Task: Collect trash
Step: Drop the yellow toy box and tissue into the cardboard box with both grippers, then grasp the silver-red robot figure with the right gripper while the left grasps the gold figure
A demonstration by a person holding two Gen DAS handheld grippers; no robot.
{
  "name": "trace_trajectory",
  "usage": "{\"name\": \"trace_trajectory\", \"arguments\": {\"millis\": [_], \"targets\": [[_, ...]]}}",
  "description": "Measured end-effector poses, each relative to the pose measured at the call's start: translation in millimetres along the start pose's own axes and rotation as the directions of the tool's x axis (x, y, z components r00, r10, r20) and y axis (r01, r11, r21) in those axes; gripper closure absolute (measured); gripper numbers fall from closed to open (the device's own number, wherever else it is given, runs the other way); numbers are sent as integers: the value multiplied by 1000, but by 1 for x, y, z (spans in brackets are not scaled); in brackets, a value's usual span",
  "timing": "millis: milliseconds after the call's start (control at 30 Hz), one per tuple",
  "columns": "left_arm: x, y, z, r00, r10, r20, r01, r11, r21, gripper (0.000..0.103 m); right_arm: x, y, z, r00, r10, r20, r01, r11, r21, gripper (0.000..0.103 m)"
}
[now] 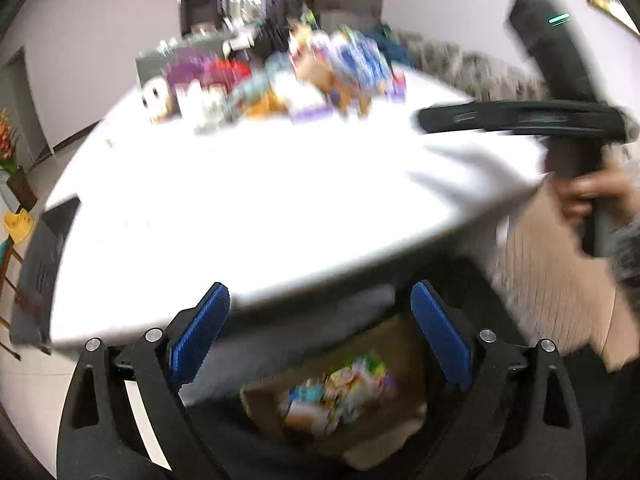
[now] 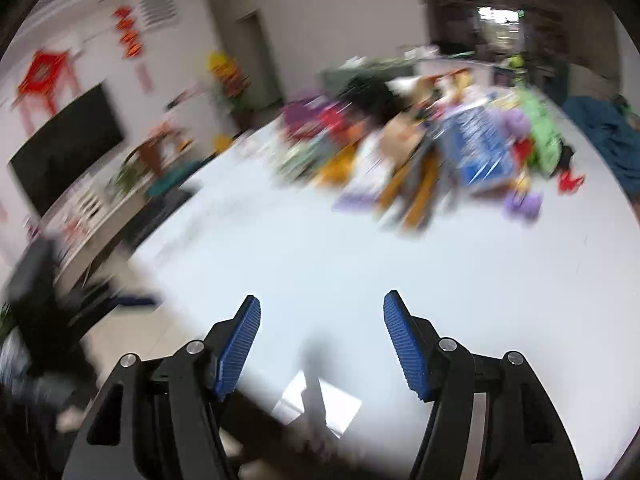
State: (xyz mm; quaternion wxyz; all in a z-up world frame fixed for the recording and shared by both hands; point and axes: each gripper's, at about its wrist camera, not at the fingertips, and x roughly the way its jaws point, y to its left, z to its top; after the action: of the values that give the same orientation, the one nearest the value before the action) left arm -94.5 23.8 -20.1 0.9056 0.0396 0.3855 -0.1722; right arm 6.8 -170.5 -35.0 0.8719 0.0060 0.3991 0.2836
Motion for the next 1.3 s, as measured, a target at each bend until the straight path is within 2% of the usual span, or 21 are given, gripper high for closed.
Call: {"name": "trace_trajectory", "arguments": {"millis": [100, 200, 300, 367, 500, 600, 667, 733, 767, 800, 867, 933, 1000, 1100, 1200, 1300], "targets": [[0, 6, 20, 999, 0, 49, 2, 999, -44, 13, 35, -33, 39, 1000, -21, -20, 23, 991, 130, 40], [5, 11, 28, 998, -10, 60, 15, 997, -82, 13, 42, -53, 58, 1000, -2, -16, 6, 973, 230, 40], [14, 17, 27, 999, -10, 46, 14, 996, -89, 13, 40, -64, 77, 1000, -2, 9, 0, 971, 238, 39], [18, 21, 29, 999, -17, 32, 20, 995, -97, 13, 53, -71, 90, 1000, 6, -16, -2, 971, 239, 39], [25, 29, 30, 999, -41, 24, 43, 991, -130, 13, 74, -94, 97, 996, 72, -42, -53, 933, 355, 42], [24, 29, 28, 998, -51, 37, 56, 990, -131, 13, 84, -109, 102, 990, 132, -51, -98, 900, 425, 42], [30, 29, 28, 998, -60, 20, 62, 989, -135, 13, 100, -129, 105, 977, 211, -45, -156, 835, 528, 37], [33, 27, 27, 998, -68, 8, 69, 988, -140, 13, 115, -147, 108, 972, 230, -38, -162, 786, 596, 36], [34, 26, 27, 997, -72, 6, 72, 987, -142, 13, 121, -153, 109, 971, 237, -37, -164, 770, 616, 39], [33, 24, 26, 997, -73, 9, 73, 987, -141, 13, 127, -155, 111, 967, 251, -33, -176, 761, 624, 48], [31, 21, 25, 997, -69, 14, 71, 988, -134, 13, 130, -150, 114, 966, 258, -34, -184, 770, 611, 57], [31, 19, 25, 998, -65, 10, 65, 989, -129, 13, 120, -136, 118, 982, 182, -42, -129, 827, 547, 58], [30, 17, 27, 998, -60, 8, 61, 991, -120, 13, 93, -113, 124, 997, 80, -7, -70, 908, 414, 58], [27, 13, 34, 998, -62, 23, 64, 992, -105, 13, 61, -88, 127, 999, 0, 41, -11, 962, 272, 58], [30, 9, 44, 997, -77, 32, 80, 992, -101, 13, 41, -73, 124, 991, -109, 72, 97, 983, 154, 58], [39, 4, 57, 994, -97, 40, 101, 987, -122, 13, 16, -74, 114, 990, -40, 132, 19, 987, 159, 58]]}}
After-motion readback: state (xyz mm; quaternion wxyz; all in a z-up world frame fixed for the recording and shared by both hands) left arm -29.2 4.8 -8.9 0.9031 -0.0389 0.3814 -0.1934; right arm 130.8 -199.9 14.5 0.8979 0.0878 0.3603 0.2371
